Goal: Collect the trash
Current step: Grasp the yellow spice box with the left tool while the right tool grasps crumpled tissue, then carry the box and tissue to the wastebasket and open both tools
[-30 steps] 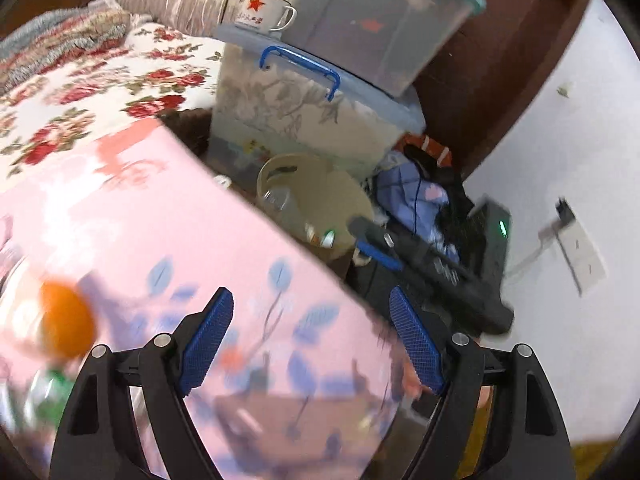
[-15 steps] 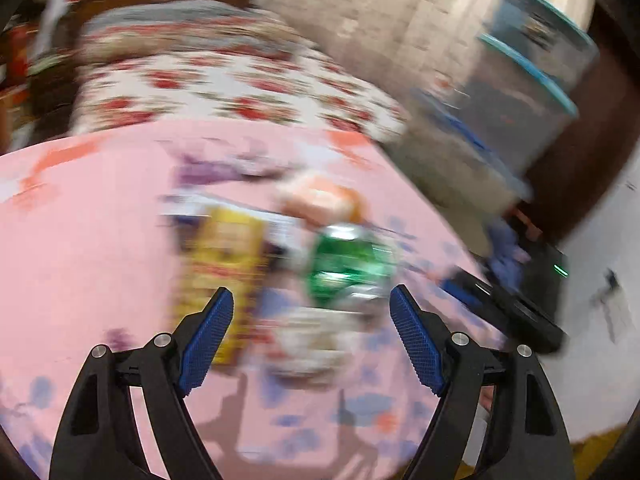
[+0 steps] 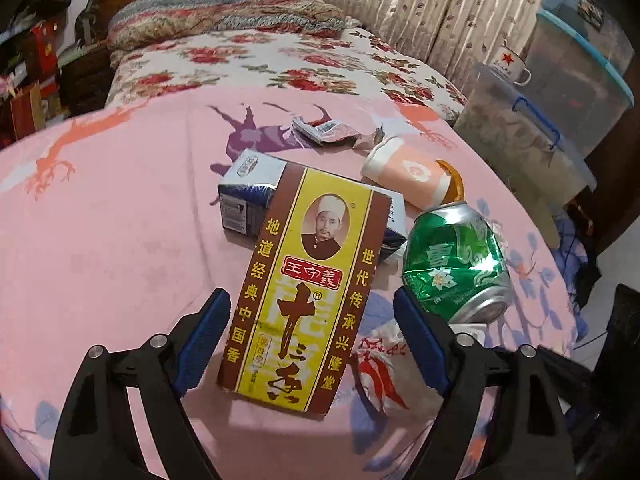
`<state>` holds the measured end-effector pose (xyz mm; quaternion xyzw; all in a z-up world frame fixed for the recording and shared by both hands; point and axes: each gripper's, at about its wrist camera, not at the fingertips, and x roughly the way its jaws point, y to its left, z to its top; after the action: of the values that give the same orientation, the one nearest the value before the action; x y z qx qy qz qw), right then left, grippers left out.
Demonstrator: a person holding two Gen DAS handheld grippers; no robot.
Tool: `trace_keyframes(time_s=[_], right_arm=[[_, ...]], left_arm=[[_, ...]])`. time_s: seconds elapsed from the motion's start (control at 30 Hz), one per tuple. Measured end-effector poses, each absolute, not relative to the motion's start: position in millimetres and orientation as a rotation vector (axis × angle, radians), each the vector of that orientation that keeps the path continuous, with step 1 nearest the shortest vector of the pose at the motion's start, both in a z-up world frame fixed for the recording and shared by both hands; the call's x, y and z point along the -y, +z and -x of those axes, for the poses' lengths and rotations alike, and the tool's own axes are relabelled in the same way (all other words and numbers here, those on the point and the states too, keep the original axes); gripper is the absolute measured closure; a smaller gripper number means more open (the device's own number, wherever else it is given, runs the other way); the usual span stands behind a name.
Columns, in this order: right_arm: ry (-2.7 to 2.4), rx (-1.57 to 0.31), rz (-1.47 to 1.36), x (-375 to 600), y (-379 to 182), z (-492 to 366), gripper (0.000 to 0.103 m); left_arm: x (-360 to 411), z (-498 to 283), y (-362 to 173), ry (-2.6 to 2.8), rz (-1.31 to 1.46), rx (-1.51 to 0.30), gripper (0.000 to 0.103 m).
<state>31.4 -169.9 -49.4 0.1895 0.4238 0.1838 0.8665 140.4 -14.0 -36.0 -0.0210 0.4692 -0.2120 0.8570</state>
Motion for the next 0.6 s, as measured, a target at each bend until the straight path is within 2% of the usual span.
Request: trace_keyframes(time_s=[0.07,0.13,0.17,0.27,0.43,0.6], right_arm=[[0.390,-0.903,-0.365,158.8,-51.7,-39.1,0.029],[0.398,-0.916,-0.342,149.4,-54.7,-46.5,0.033],[0.403,-0.929,-0.329,144.0,-57.7,-49.9,0.055],[0.437,-0.934,-0.344,141.5,-57.2,-47.5,0.079],[0.491,-0.869,-0.297,140.1,-38.8,-18.2,0.079],[0.454,-0.872,-0.285,155.2,-38.0,10.0,0.079]], left_arm=[[9.5,-139.0,-37.3,-0.447,0.053,-0.983,0.040],[5.5,-134.5,-36.8,-0.450,0.043,-0.975,0.041],[1.3,-130.8,-35.9,-0.444,0.042,-0.970,0.041],[-15.3,-118.8,-31.2,-0.446,0.073,-0.970,0.041],[-37.2,-86.2,-16.3,-0.478,0.106,-0.949,0.041],[-36.1,-50.4,-17.9,-0.438,0.026,-0.940,0.041]])
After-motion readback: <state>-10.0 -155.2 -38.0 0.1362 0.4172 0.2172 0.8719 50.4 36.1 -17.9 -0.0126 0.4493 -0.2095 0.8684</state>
